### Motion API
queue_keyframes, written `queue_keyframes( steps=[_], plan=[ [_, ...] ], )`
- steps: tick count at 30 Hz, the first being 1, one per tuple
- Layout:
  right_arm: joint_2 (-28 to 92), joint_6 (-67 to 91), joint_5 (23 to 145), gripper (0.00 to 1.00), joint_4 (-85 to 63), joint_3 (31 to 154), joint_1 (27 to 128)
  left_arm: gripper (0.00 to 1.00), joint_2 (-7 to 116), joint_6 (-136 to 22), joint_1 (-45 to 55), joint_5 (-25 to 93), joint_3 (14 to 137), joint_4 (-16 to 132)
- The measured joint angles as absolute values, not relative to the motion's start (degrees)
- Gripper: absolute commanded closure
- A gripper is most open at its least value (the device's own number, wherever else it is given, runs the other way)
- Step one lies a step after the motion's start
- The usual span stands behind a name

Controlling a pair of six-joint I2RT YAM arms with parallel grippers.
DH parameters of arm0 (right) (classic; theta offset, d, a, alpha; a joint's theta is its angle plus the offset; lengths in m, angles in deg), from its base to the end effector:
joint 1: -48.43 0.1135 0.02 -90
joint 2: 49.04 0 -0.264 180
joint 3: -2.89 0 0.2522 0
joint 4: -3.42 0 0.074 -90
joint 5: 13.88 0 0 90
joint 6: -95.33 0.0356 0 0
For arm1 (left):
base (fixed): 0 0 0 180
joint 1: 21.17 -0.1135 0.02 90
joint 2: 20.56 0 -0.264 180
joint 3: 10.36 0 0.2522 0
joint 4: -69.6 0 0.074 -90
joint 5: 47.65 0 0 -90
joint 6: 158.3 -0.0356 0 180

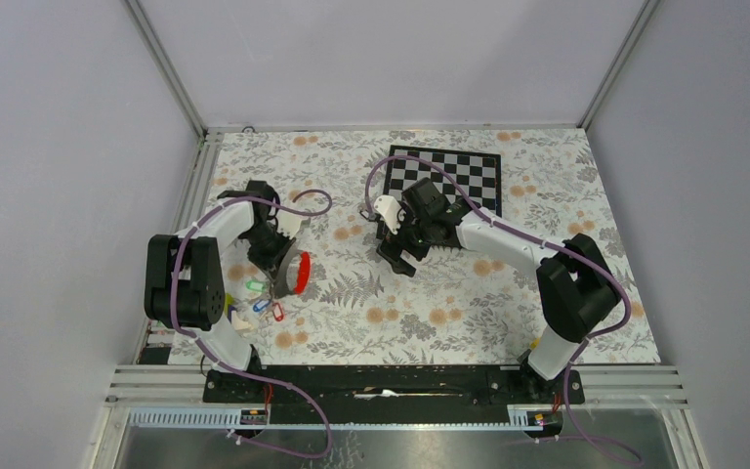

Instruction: Put the keys on the keyring

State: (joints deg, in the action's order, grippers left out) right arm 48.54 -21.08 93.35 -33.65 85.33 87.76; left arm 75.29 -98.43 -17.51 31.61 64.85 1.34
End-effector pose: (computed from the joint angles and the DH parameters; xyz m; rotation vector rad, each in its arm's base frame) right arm 0.2752 0.2391 0.2240 -1.4542 2.0135 0.4689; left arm 0.2840 -0.0248 0.1783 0.8942 2.9347 -0.2740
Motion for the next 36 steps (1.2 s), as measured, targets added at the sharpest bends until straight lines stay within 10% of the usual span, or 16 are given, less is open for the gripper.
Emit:
queue_keyframes(
  steps=[18, 36],
  plan=[
    [49.83, -21.47, 93.39, 0.01, -33.65, 85.33, 87.76, 0.58, 72.51, -100.42, -17.16, 29.25, 59.89, -2.53],
    [49.83, -21.93, 93.37, 0.0, -33.67, 85.03, 87.76, 0.6, 72.73, -98.82, -18.08, 31.76, 64.45, 0.05]
  ],
)
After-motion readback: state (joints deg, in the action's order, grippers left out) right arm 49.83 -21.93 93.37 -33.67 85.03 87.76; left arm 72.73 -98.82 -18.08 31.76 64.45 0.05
